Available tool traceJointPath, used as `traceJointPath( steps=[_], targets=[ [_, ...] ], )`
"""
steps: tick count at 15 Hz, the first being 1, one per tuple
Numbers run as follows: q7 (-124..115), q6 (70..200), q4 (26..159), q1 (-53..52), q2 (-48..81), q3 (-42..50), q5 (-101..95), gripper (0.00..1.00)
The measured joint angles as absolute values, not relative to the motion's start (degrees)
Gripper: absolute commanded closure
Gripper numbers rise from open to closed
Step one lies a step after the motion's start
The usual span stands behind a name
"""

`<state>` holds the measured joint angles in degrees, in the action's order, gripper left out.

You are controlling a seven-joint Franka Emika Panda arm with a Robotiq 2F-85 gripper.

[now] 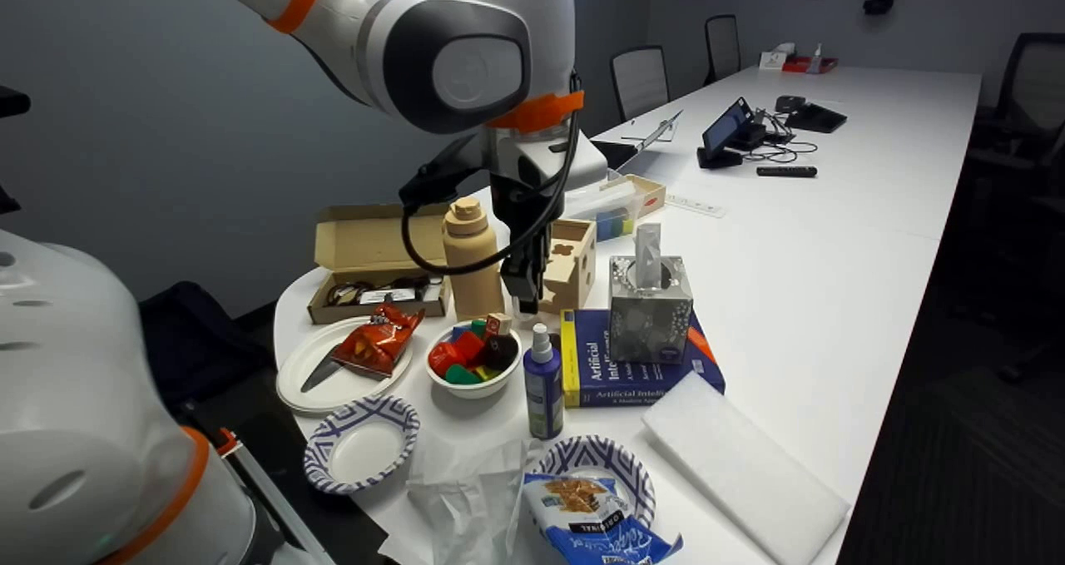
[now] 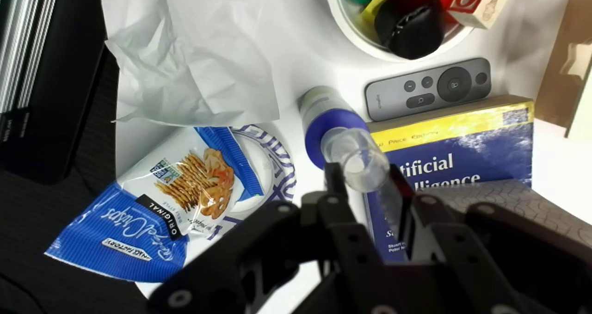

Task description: Pick up the plastic cap and put it on the blue bottle

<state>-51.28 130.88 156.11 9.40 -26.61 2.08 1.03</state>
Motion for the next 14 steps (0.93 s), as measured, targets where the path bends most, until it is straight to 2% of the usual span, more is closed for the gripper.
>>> traceJointPath(
  steps=[14],
  targets=[
    [-51.3, 136.3, 157.3, 11.2, -24.1, 2.1, 1.0, 0.94]
  ],
)
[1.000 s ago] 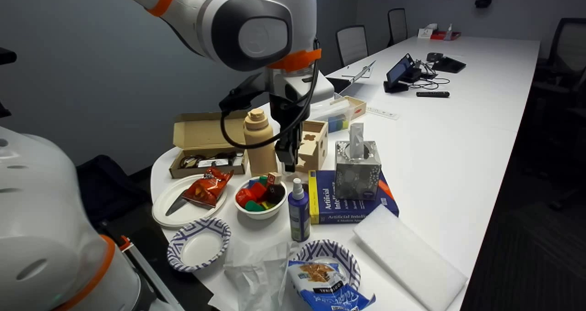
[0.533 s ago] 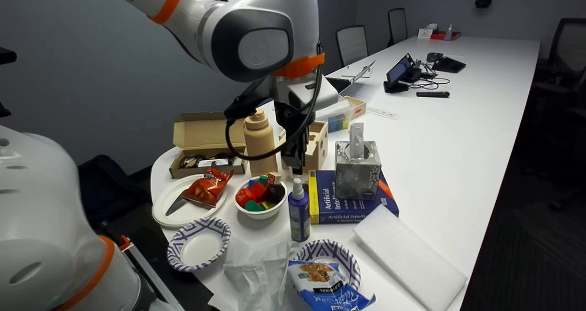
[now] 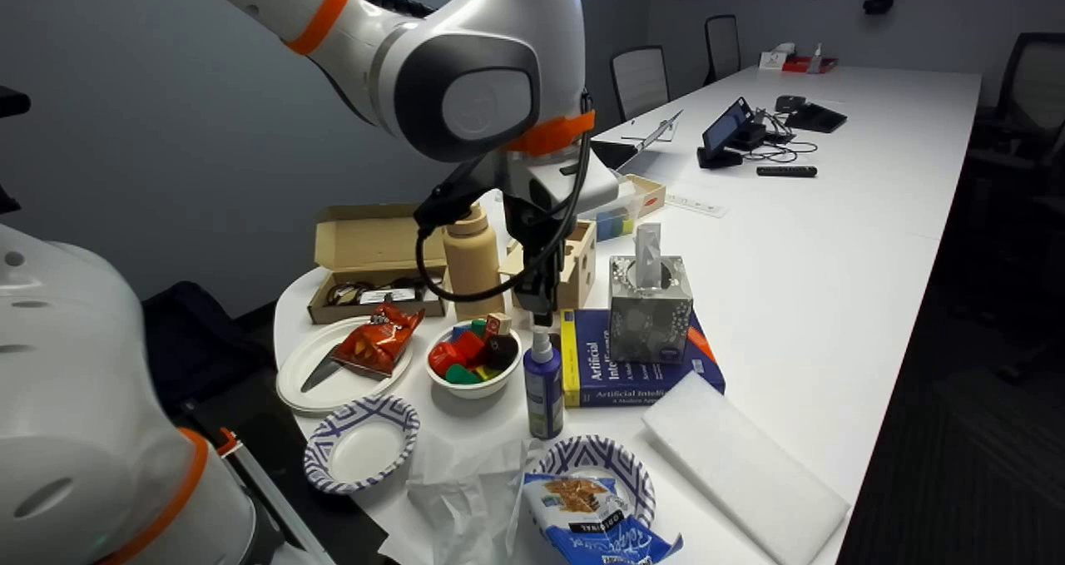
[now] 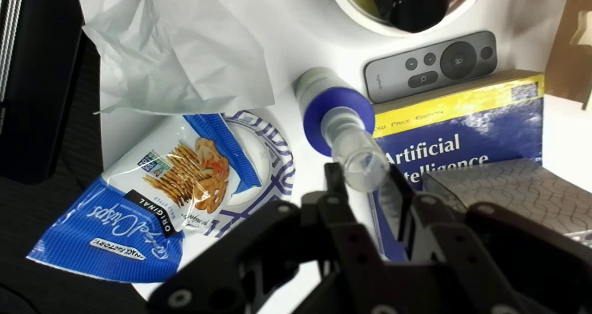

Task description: Pick up the plastic cap and put it on the blue bottle

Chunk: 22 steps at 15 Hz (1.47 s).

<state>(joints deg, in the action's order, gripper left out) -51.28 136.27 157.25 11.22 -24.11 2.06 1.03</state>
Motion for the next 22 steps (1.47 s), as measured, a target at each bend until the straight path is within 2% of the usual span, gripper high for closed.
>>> traceJointPath(
  steps=[22],
  targets=[
    [-51.3, 139.1, 157.2, 11.2, -20.0, 2.1, 2.2, 0.94]
  ],
)
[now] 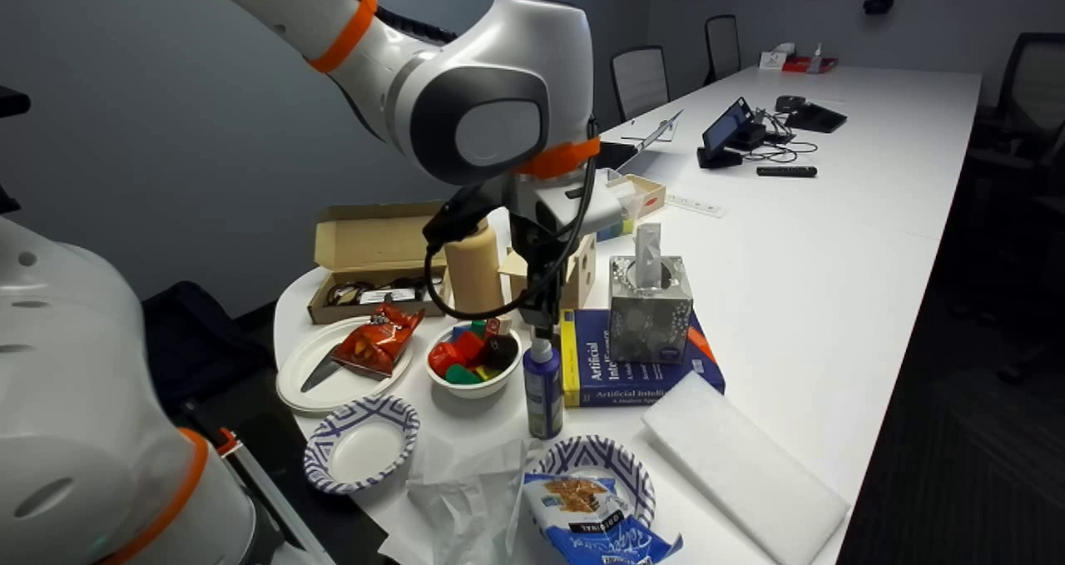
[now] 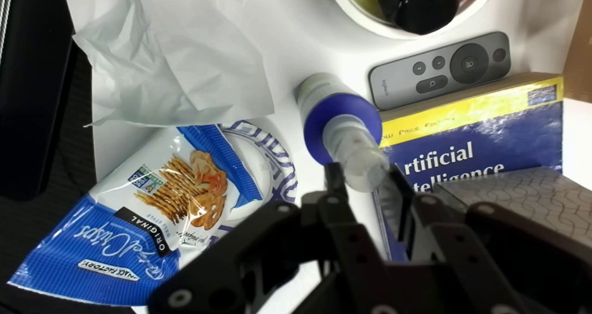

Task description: Pick up the plastic cap and put it on the blue bottle

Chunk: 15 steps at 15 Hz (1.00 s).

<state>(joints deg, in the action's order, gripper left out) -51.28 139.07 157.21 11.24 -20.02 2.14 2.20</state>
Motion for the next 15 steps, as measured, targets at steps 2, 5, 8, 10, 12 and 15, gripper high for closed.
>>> traceJointPath(
  steps=[2, 5, 8, 10, 12, 15],
  targets=[
    [-51.3, 139.5, 157.2, 11.2, -19.4, 2.2, 2.2, 0.94],
    [-51.3, 140.4, 157.2, 11.2, -18.6, 2.2, 2.2, 0.50],
    [-51.3, 140.6, 157.2, 11.2, -18.2, 2.2, 2.2, 0.35],
    [-51.3, 140.6, 157.2, 11.2, -18.1, 2.3, 2.2, 0.22],
    [-51.2, 140.6, 157.2, 11.2, -18.2, 2.4, 2.2, 0.06],
    [-50.7, 140.5, 157.1, 11.2, -18.7, 2.7, 2.2, 0.00]
  ],
)
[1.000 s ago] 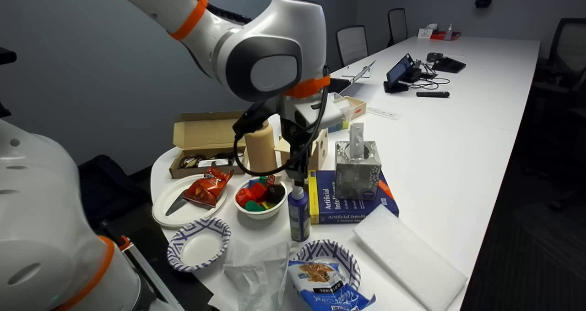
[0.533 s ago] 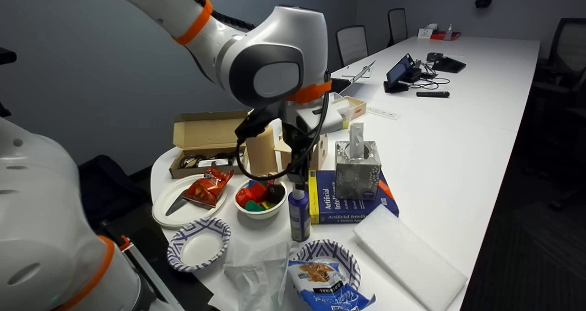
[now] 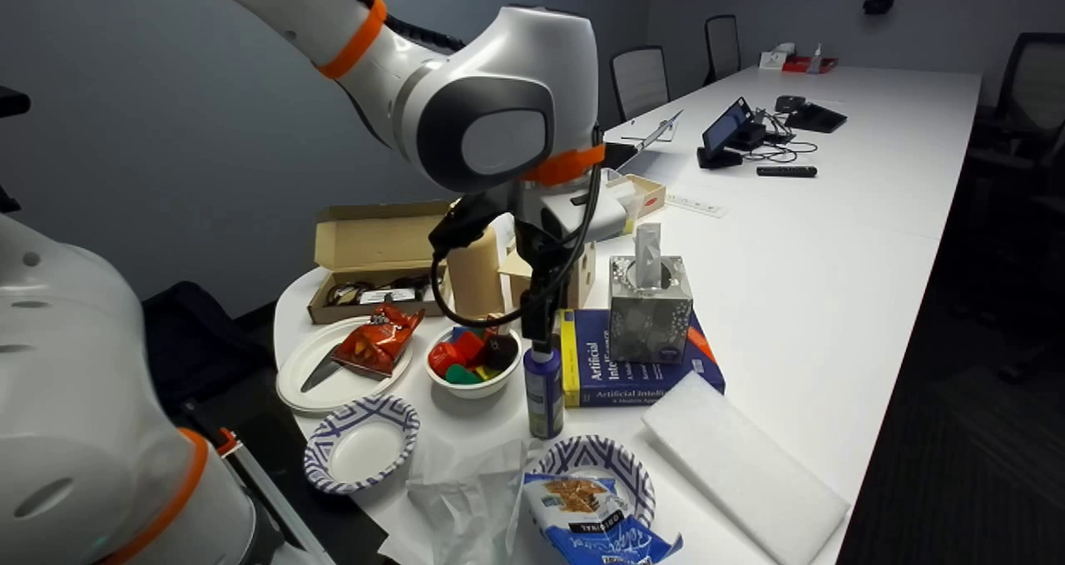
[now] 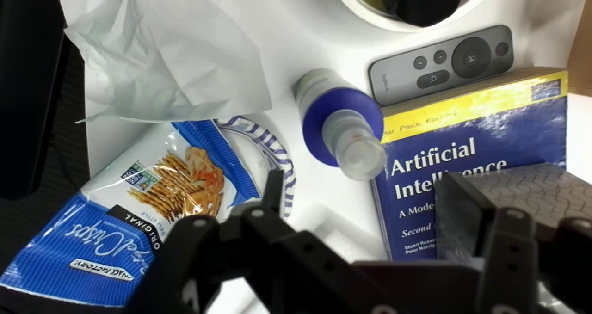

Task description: Pick up the plastic cap and put it on the blue bottle

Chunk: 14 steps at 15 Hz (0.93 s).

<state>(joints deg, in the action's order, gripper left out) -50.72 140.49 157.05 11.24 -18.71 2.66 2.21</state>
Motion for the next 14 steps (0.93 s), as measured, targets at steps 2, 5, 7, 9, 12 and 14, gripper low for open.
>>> traceJointPath(
  steps=[2, 5, 7, 9, 12, 14],
  targets=[
    [-50.3, 139.7, 156.9, 11.2, -19.6, 2.6, 2.2, 0.00],
    [-49.8, 137.1, 156.0, 11.2, -21.7, 2.4, 2.2, 0.00],
    [-49.6, 135.7, 155.4, 11.1, -23.3, 2.0, 2.2, 0.00],
    [-49.6, 134.6, 154.7, 10.9, -24.7, 1.4, 2.2, 0.00],
    [-49.6, 133.8, 154.3, 10.4, -26.1, 0.6, 2.5, 0.00],
    [-49.5, 133.7, 154.2, 10.0, -26.4, 0.4, 3.3, 0.00]
  ],
)
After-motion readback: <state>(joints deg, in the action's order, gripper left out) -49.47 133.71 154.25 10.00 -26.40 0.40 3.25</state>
